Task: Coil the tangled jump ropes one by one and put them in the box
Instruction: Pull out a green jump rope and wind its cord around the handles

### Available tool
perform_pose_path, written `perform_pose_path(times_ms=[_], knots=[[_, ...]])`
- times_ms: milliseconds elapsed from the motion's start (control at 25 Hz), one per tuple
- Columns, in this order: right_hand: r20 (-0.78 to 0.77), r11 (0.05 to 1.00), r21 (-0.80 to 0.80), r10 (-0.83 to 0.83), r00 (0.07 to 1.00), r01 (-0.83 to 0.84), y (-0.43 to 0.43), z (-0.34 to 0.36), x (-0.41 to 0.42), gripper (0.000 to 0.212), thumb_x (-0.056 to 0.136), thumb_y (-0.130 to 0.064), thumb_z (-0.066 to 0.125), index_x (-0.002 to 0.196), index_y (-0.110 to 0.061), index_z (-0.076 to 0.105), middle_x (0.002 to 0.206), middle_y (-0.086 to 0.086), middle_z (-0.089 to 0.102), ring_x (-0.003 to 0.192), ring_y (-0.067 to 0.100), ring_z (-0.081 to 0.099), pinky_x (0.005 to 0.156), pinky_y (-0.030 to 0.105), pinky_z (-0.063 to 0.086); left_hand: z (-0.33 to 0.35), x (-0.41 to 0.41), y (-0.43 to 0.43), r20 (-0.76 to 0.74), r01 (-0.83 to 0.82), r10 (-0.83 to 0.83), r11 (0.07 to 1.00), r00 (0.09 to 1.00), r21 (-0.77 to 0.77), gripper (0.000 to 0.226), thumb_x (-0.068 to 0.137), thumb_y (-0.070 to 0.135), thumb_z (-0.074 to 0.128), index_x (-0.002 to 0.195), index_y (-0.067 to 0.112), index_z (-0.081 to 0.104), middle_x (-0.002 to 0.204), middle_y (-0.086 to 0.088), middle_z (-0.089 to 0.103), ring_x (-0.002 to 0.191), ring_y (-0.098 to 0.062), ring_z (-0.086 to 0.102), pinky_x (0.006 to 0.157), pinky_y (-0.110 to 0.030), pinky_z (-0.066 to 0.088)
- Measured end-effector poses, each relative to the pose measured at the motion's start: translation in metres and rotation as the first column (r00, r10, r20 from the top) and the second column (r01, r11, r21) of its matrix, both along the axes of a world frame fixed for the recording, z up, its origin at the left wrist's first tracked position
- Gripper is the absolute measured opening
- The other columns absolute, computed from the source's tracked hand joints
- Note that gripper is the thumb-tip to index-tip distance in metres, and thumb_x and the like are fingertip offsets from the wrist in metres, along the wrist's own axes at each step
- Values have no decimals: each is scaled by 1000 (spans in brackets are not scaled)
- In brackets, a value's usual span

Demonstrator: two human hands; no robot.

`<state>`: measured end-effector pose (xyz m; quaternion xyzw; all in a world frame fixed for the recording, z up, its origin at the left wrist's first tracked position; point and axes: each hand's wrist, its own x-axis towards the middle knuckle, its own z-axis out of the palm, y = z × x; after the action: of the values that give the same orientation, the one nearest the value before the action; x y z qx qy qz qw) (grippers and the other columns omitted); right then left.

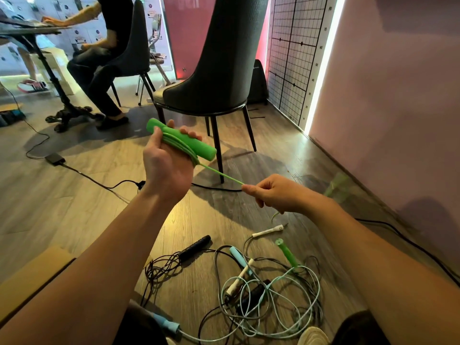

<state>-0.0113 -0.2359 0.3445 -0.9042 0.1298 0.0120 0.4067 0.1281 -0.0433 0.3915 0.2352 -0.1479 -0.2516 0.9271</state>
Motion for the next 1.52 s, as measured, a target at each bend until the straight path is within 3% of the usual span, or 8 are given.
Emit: perform_pose_path(times_ms=[240, 440, 640, 880, 1040, 1200, 1400, 1520], knots=[[75, 991, -68, 124, 990, -119, -1, 11, -5, 50, 90, -59, 56, 66, -17, 68, 57, 3, 46, 52, 15, 43, 56, 33, 44, -5, 9, 5, 374, -315, 148, 842, 916, 439, 22, 107, 31, 36, 116, 19, 52, 87, 0, 54, 82, -12, 59, 89, -33, 50], [189, 967, -72, 253, 949, -244, 8, 25, -8, 28, 98, -41, 56, 96, -21, 76, 61, -1, 47, 53, 8, 39, 53, 19, 34, -11, 2, -1, 722, -568, -148, 520, 676, 638, 37, 106, 35, 37, 135, 13, 41, 116, -8, 54, 108, -21, 55, 102, -44, 42], [355, 958, -220, 253, 900, -182, 16, 30, -7, 24, 94, -39, 62, 101, -22, 77, 56, -3, 56, 48, 6, 44, 48, 20, 34, -15, -14, -13, 731, -717, -482, 262, 483, 646, 43, 105, 36, 41, 136, 7, 41, 141, -19, 49, 132, -33, 45, 110, -44, 36], [334, 938, -281, 295, 895, -204, 26, 35, -14, 20, 96, -35, 61, 98, -22, 77, 52, -17, 54, 47, 7, 47, 48, 18, 34, -19, 4, 0, 645, -537, -160, 428, 747, 727, 43, 104, 41, 39, 135, 12, 47, 131, -20, 53, 119, -32, 53, 110, -56, 36], [569, 916, -393, 173, 804, 81, 18, 43, -11, 20, 95, -36, 64, 89, -20, 75, 58, -19, 53, 49, 8, 50, 49, 22, 38, -22, -11, -4, 557, -480, -512, 289, 654, 828, 32, 106, 38, 38, 115, 12, 56, 111, -13, 56, 104, -27, 56, 98, -46, 47], [647, 869, -378, 1, 763, 319, 0, 43, -16, 43, 85, -59, 65, 70, -19, 63, 53, -10, 47, 48, 9, 43, 48, 26, 36, -17, -28, -7, 287, -19, -747, 345, 600, 938, 64, 103, 50, 16, 111, 2, 57, 77, -6, 54, 68, -17, 54, 66, -29, 49], [559, 869, -262, -217, 800, 419, -11, 33, -20, 50, 80, -68, 62, 59, -24, 51, 52, -7, 46, 49, 11, 41, 50, 28, 36, -13, -28, -3, 195, 219, -841, 343, 504, 913, 61, 100, 58, 23, 92, 10, 60, 66, -2, 51, 56, -16, 47, 58, -30, 42], [458, 898, -201, -267, 848, 391, -10, 23, -14, 52, 86, -64, 59, 60, -20, 54, 55, -3, 52, 51, 13, 46, 50, 28, 36, -6, -36, -5, 138, 456, -804, 459, 579, 762, 56, 101, 53, 24, 79, 14, 56, 60, -1, 42, 46, -13, 39, 50, -25, 39]])
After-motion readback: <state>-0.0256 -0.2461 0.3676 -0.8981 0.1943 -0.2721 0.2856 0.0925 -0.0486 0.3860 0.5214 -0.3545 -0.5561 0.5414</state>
